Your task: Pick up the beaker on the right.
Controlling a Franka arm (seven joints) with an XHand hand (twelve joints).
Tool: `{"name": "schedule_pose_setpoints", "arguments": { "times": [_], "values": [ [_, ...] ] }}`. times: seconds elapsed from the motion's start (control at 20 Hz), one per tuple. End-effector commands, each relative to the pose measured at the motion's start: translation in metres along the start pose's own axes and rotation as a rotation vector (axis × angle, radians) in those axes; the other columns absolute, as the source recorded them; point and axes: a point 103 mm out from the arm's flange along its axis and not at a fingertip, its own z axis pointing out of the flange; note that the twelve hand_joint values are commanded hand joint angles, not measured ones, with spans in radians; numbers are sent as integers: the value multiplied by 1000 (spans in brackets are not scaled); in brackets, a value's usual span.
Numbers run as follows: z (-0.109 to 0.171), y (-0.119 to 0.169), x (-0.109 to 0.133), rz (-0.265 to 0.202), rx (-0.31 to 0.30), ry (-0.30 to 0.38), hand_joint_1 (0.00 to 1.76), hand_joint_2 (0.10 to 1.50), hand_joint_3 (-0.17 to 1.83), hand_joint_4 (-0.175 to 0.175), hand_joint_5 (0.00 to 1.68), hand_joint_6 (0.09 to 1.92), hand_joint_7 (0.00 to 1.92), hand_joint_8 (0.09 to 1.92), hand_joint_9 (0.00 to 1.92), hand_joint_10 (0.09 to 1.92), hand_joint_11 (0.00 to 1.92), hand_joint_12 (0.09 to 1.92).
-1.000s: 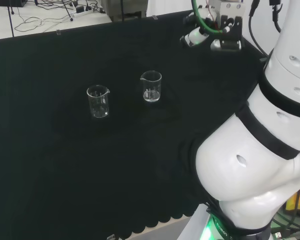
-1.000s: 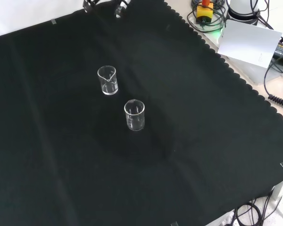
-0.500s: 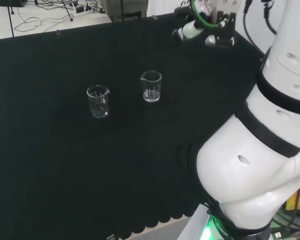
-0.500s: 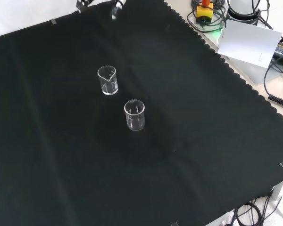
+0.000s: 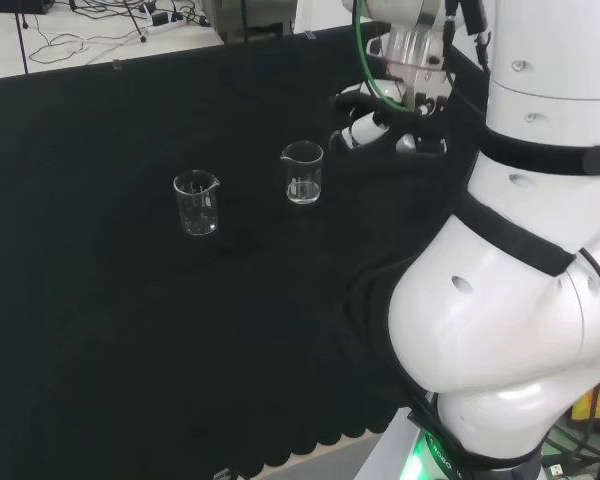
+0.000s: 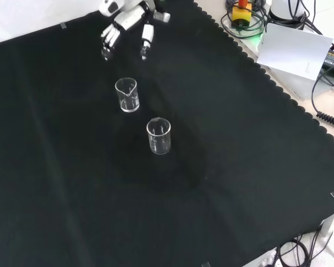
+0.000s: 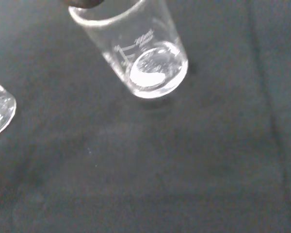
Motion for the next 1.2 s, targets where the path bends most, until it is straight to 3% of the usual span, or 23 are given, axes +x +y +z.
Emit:
{"name": "schedule_pose_setpoints", "arguments": {
  "times": [0.05, 0.2, 0.75, 1.2],
  "values": [
    [15, 18, -9, -46, -55, 57, 756, 923, -175, -22, 309, 87, 157, 600, 339, 679, 0, 1396],
    [19, 23, -10, -89, -65, 65, 746, 898, -175, -22, 309, 87, 165, 605, 341, 675, 0, 1398],
    [46, 50, -13, -212, 2, 118, 738, 850, -175, -33, 319, 87, 185, 620, 349, 667, 0, 1390],
    [54, 60, -25, -252, -21, 176, 782, 843, -175, -39, 331, 87, 211, 647, 354, 659, 0, 1367]
  ]
}}
